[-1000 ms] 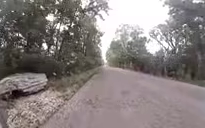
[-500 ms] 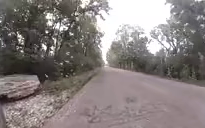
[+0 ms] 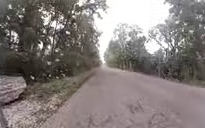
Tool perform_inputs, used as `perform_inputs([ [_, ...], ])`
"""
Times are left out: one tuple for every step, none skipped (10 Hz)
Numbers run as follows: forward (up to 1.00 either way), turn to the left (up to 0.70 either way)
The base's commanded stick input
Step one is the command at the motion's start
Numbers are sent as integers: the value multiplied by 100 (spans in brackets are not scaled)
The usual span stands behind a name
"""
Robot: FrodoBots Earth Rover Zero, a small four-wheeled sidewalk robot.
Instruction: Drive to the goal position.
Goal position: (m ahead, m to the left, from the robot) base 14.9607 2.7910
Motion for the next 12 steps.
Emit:
perform_inputs([
  [70, 0],
  [70, 0],
  [70, 0],
  [70, 0],
  [70, 0],
  [70, -23],
  [70, -33],
  [70, -25],
  [70, -12],
  [70, 0],
  [70, 0],
  [70, 0],
])
